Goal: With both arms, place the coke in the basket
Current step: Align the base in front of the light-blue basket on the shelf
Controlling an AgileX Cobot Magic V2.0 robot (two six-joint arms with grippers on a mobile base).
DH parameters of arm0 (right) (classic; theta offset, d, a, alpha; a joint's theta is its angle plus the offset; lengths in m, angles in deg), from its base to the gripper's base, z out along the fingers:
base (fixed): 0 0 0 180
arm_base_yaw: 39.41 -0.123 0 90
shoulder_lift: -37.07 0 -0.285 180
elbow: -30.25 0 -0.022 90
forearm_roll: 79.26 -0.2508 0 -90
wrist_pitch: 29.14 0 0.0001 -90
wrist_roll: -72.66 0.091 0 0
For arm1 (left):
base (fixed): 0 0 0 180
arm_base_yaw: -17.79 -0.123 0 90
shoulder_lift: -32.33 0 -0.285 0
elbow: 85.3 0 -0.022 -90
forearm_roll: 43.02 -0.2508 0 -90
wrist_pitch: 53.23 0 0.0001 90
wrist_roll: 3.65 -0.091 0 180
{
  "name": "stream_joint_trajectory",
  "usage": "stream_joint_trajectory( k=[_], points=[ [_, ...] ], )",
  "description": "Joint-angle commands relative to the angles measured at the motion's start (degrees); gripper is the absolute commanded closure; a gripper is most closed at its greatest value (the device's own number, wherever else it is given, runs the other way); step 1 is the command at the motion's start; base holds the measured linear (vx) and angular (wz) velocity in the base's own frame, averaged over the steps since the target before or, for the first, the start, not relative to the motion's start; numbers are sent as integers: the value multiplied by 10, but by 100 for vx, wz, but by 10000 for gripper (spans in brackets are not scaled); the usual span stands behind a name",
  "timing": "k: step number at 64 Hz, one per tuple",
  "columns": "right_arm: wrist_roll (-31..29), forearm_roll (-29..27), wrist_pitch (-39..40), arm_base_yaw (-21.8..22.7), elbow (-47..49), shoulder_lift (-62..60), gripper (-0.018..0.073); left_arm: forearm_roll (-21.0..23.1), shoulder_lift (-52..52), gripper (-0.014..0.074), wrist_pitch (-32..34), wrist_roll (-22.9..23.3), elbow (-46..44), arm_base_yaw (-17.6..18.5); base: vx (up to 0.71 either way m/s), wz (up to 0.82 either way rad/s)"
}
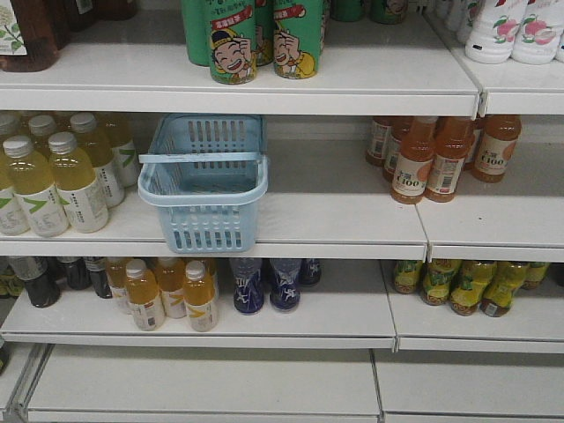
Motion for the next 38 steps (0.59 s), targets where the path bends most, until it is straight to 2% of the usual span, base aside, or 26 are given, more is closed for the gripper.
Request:
stream_joint_trajectory(
  k=[1,3,7,12,19,26,33,38],
  points=[
    [-4,8,38,4,-4,-8,564,4,-8,603,88,122,-27,5,0,0],
    [-4,8,38,4,-4,-8,564,-17,-8,603,117,150,-34,5,0,0],
    [-4,8,38,4,-4,-8,564,-108,-7,603,191,193,-62,5,0,0],
    [-4,8,38,4,-4,-8,564,-218,6,603,259,207,-111,5,0,0],
    [-4,8,38,4,-4,-8,564,-334,60,603,265,223,-193,5,0,0],
    [-4,8,38,4,-4,-8,564,-399,137,601,263,228,-254,5,0,0],
    [-4,8,38,4,-4,-8,564,-430,230,591,276,231,-278,5,0,0],
    [-4,8,38,4,-4,-8,564,-450,293,568,291,264,-278,5,0,0]
  ],
)
